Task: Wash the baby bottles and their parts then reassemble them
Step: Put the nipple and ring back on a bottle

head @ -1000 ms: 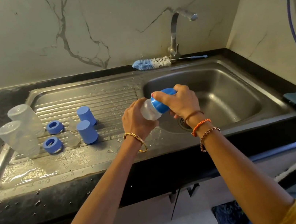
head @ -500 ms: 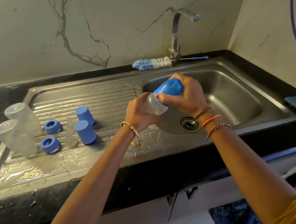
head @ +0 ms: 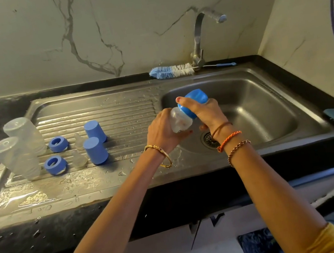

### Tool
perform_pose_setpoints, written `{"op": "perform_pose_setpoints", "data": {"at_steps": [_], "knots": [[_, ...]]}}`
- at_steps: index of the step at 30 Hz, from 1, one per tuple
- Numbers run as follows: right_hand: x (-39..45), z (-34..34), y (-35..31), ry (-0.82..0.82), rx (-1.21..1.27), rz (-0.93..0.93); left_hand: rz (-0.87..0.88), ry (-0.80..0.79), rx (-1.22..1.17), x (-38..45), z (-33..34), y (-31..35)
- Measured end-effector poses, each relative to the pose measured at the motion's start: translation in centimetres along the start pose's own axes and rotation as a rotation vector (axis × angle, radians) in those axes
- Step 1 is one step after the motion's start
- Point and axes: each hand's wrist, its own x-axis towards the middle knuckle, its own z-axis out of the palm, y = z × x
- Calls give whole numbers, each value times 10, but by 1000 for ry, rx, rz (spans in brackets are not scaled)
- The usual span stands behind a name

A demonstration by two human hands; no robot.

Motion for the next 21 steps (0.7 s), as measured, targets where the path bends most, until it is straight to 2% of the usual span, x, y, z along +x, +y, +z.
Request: {"op": "perform_pose_setpoints", "data": {"at_steps": [6, 8, 11, 13, 15, 18, 21], "knots": [[18, -12, -2, 31, -110, -12, 59, -64, -78, 7, 15, 3], [18, -20, -4, -61, -112, -44, 31, -40, -143, 11, 18, 5], [24, -40, 1, -296, 109, -92, -73, -73, -390, 18, 20, 7], [33, -49, 12, -316, 225, -76, -136, -89, -535, 21, 22, 9], [43, -52, 26, -309, 202, -18, -190, -83, -596, 28, 31, 4], [47, -43, 49, -433, 158, 35, -249, -99, -599, 30, 40, -1], [56, -29, 60, -461, 219, 32, -239, -28, -598, 34, 43, -4]]}}
